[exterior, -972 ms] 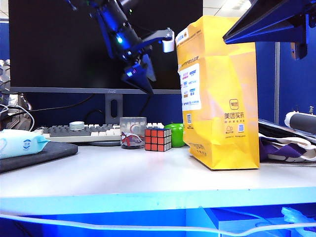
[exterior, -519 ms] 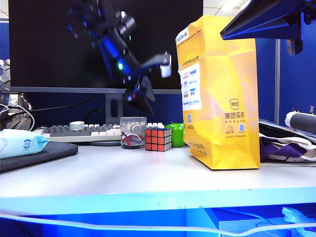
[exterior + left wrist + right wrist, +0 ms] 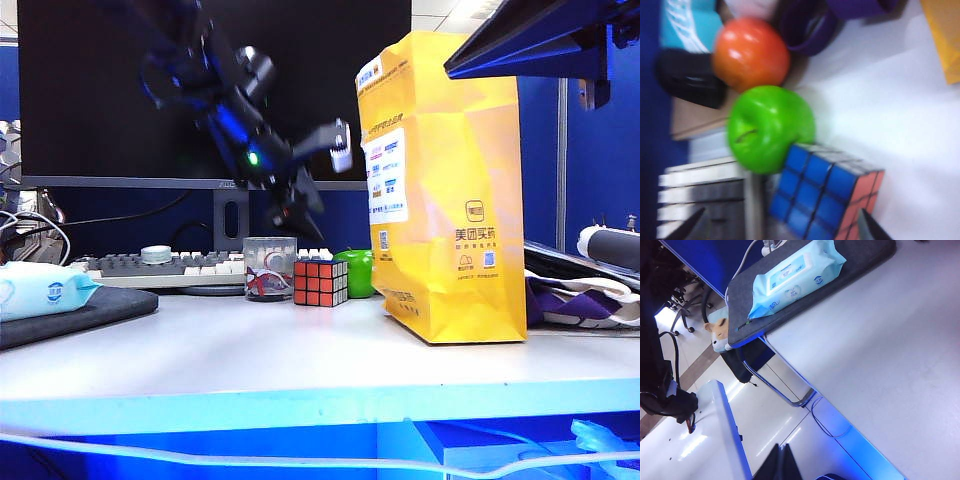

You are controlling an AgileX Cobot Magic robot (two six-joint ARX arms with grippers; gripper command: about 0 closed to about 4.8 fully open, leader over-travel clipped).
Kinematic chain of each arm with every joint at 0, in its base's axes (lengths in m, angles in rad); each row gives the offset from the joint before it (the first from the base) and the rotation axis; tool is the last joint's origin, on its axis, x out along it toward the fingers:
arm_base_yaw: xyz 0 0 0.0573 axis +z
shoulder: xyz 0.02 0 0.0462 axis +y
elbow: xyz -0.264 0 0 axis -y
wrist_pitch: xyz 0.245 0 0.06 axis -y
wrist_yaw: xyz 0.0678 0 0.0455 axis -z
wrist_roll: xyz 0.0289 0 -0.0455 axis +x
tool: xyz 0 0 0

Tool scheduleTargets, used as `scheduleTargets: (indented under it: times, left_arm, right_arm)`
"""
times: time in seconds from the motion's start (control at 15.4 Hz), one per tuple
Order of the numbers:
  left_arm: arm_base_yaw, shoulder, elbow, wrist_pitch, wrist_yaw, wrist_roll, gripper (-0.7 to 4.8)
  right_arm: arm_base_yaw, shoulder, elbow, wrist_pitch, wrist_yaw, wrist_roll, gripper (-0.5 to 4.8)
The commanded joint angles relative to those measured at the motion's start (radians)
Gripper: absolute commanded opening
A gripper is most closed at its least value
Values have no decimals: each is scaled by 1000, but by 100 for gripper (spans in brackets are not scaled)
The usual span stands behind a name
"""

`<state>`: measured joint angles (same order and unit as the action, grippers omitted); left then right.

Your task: Pick up the Rubik's Cube and throw it into the yellow paper bag.

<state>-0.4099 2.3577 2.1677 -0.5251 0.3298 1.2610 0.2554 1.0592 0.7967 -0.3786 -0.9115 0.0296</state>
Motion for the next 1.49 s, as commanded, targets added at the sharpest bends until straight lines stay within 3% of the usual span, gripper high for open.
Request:
scheduleTargets:
  times: [0.06, 0.19, 0.32, 0.39, 0.45, 0.91, 1.17, 1.49]
  left_arm:
    - [0, 36, 2, 164, 2, -119, 357]
    - [-2, 58, 2, 265, -30, -159, 312]
    - [-7, 71, 2, 309, -45, -158, 157]
    - [-8, 78, 2, 325, -53, -159, 14]
    - [-9, 85, 2, 332, -64, -159, -5]
    - [-12, 166, 2, 260, -69, -151, -5]
    - [-21, 178, 2, 92, -134, -109, -6]
    - [-43, 163, 2, -153, -221, -189, -5]
  right_arm:
    - [2, -3, 6, 25, -3, 1, -1]
    - [2, -3, 6, 19, -3, 1, -1]
    - [2, -3, 6, 17, -3, 0, -1]
    - [2, -3, 6, 18, -3, 1, -1]
    - [2, -3, 6, 17, -3, 1, -1]
    - [2, -3, 6, 24, -3, 0, -1]
    - [2, -3, 6, 47, 31, 0, -1]
    - [10, -3, 6, 40, 15, 19, -1]
